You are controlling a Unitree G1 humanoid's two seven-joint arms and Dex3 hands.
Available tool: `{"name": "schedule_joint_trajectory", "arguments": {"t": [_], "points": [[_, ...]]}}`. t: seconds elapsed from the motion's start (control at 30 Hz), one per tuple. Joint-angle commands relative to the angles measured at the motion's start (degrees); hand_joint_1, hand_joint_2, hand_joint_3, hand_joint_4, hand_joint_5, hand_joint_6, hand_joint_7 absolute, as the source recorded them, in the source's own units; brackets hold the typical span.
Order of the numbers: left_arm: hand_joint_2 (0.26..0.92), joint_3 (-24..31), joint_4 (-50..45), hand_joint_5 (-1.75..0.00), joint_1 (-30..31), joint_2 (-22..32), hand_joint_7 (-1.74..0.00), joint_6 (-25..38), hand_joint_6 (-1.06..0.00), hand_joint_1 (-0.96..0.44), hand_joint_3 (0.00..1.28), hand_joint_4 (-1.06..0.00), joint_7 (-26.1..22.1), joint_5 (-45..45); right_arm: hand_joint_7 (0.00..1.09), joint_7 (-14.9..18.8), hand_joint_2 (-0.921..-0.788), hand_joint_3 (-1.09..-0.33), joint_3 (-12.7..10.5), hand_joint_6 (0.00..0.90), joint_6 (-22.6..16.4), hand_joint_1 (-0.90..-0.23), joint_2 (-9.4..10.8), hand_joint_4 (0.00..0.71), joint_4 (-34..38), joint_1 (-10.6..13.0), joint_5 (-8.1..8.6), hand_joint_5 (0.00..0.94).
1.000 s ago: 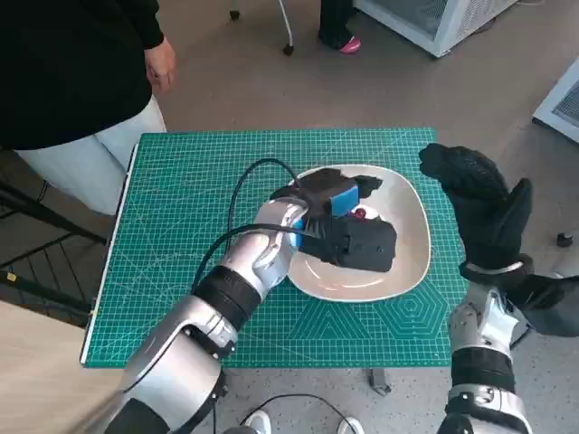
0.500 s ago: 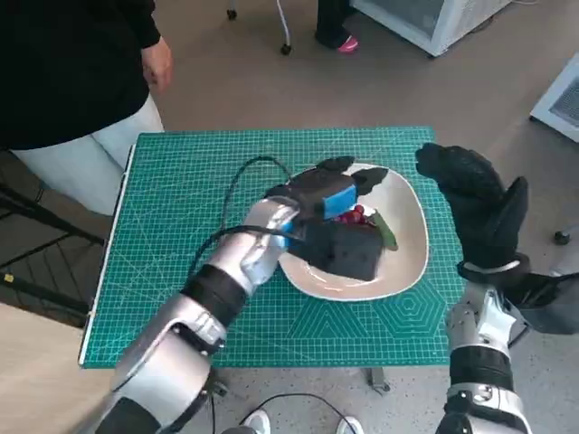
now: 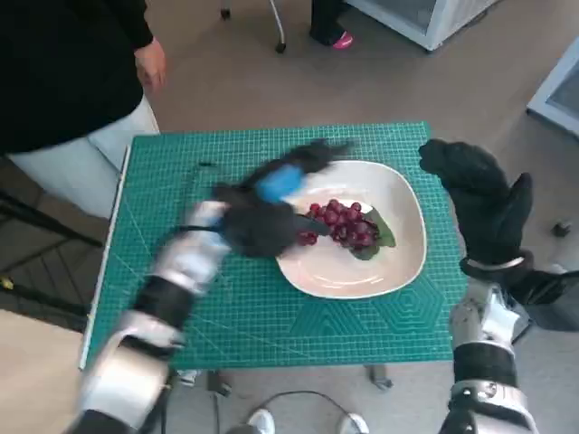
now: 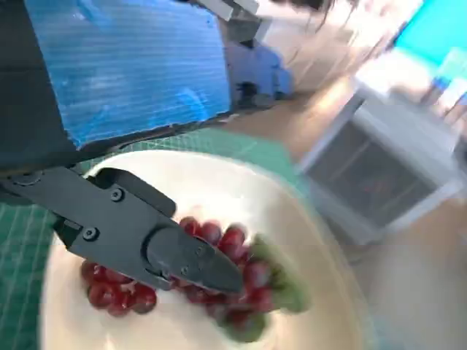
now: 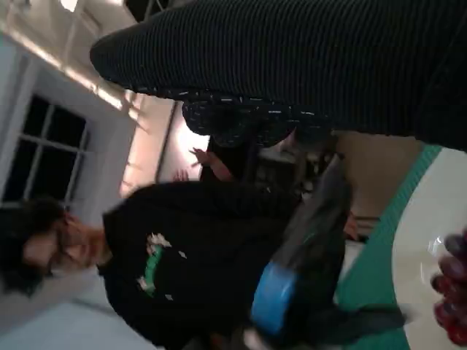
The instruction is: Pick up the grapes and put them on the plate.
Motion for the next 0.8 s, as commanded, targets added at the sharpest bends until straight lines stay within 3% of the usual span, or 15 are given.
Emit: {"name": "schedule_joint_trajectory", "arguments": {"t": [0.03, 0.13, 0.33, 0.43, 0.8], "points": [[0.910, 14.2, -2.4, 0.00, 8.9, -3.5, 0.00, -4.2, -0.09, -0.56, 0.09, 0.00, -10.9, -22.2, 0.01, -0.1, -0.921, -0.495, 0.2, 0.527, -0.6, -0.388, 1.2, 0.577, 0.4, 1.1, -0.41, 0.007], [0.917, 17.7, -4.1, 0.00, 12.0, -3.9, 0.00, -7.0, -0.08, -0.60, 0.14, 0.00, -12.3, -27.0, 0.02, -0.2, -0.921, -0.488, 0.2, 0.539, -1.2, -0.389, 1.6, 0.589, 0.4, 1.4, -0.44, 0.011], [0.921, 19.4, -5.5, 0.00, 13.9, -3.8, 0.00, -8.8, -0.07, -0.62, 0.21, 0.00, -14.1, -29.4, 0.02, -0.2, -0.921, -0.479, 0.3, 0.550, -1.8, -0.390, 1.9, 0.600, 0.7, 1.5, -0.45, 0.013], [0.921, 21.4, -11.1, 0.00, 18.6, -3.0, 0.00, -9.6, -0.06, -0.62, 0.26, 0.00, -15.2, -31.8, 0.02, 0.0, -0.921, -0.473, 0.2, 0.554, -2.2, -0.392, 2.3, 0.602, 1.6, 1.4, -0.45, 0.012], [0.921, 23.7, -19.1, 0.00, 25.4, -3.6, 0.00, -9.5, -0.07, -0.64, 0.35, 0.00, -14.0, -32.7, 0.02, -0.1, -0.921, -0.454, 0.3, 0.572, -3.1, -0.388, 2.8, 0.612, 2.8, 1.3, -0.60, 0.011]]}}
